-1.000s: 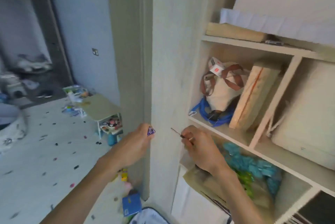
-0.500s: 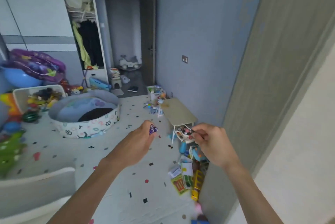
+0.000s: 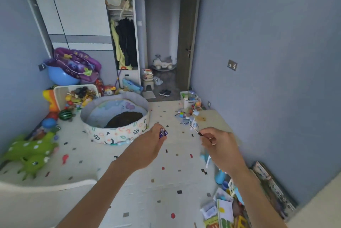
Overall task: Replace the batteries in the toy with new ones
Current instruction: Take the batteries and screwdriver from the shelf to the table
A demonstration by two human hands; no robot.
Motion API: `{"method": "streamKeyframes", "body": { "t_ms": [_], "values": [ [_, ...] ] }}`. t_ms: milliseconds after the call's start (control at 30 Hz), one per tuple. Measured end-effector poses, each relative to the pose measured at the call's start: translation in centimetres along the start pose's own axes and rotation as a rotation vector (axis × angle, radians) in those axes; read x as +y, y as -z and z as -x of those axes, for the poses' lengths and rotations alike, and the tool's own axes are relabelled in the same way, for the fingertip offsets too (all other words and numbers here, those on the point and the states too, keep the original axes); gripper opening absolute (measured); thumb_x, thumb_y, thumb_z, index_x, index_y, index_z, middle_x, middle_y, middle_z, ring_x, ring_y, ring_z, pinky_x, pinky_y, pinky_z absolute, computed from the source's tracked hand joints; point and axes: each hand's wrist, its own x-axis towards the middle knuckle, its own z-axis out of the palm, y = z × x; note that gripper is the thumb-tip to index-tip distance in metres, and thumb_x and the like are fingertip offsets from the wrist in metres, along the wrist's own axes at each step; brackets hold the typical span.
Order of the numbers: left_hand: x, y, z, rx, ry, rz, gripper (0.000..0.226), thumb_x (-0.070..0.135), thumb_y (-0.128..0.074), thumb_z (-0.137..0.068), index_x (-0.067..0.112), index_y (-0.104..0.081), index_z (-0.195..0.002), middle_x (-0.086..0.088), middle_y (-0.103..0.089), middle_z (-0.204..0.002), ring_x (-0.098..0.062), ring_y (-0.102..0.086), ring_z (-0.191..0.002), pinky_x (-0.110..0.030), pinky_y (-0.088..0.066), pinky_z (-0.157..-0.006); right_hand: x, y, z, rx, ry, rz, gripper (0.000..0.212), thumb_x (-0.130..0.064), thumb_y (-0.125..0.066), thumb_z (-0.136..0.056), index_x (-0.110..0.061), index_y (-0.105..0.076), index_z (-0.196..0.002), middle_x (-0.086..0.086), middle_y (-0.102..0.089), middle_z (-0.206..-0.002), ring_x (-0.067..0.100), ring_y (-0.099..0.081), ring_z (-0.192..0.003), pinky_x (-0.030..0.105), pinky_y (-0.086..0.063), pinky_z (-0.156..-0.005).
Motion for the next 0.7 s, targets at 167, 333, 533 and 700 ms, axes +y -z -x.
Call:
{"method": "streamKeyframes", "body": {
  "t_ms": [167, 333, 533, 700],
  "values": [
    [-5.0, 0.6, -11.6, -0.02, 0.065, -0.024, 0.018, 0.041, -0.042, -0.112, 0.024, -0.045, -0.112, -0.003, -0.067, -0.082, -0.018, -0.069, -0.07, -0.033, -0.059, -0.065, 2.9, -4.7, -12.8, 0.013, 0.055, -0.001, 0.01, -0.008, -0.075, -0.093, -0.017, -0.079, -0.095, -0.009, -0.077, -0.077, 0.017, -0.079, -0.074, 0.042, -0.065, -0.076],
    [-11.0, 0.5, -23.4, -0.028, 0.083, -0.055, 0.02, 0.041, -0.042, -0.112, 0.022, -0.048, -0.117, 0.0, -0.071, -0.093, -0.012, -0.067, -0.073, -0.012, -0.044, -0.06, 6.3, -10.4, -24.5, 0.001, 0.045, 0.001, 0.01, -0.009, -0.074, -0.093, -0.017, -0.079, -0.097, -0.002, -0.081, -0.079, 0.019, -0.078, -0.073, 0.044, -0.064, -0.075],
    [-18.1, 1.5, -38.6, -0.025, 0.048, -0.273, 0.025, 0.045, -0.034, -0.113, 0.027, -0.045, -0.127, 0.014, -0.065, -0.098, -0.009, -0.069, -0.085, -0.011, -0.054, -0.076, 9.4, -18.2, -39.7, 0.067, 0.039, 0.0, 0.009, -0.005, -0.074, -0.092, -0.011, -0.08, -0.096, 0.002, -0.081, -0.077, 0.022, -0.077, -0.071, 0.046, -0.064, -0.072],
    [-25.5, 1.9, -53.2, -0.072, 0.022, -0.16, 0.03, 0.041, -0.037, -0.113, 0.016, -0.048, -0.127, 0.012, -0.046, -0.069, -0.012, -0.054, -0.056, -0.012, -0.035, -0.043, 10.9, -23.6, -52.5, 0.107, -0.025, -0.006, 0.008, -0.007, -0.073, -0.093, -0.011, -0.08, -0.096, 0.003, -0.082, -0.084, 0.025, -0.078, -0.076, 0.048, -0.064, -0.074]
  ]
}}
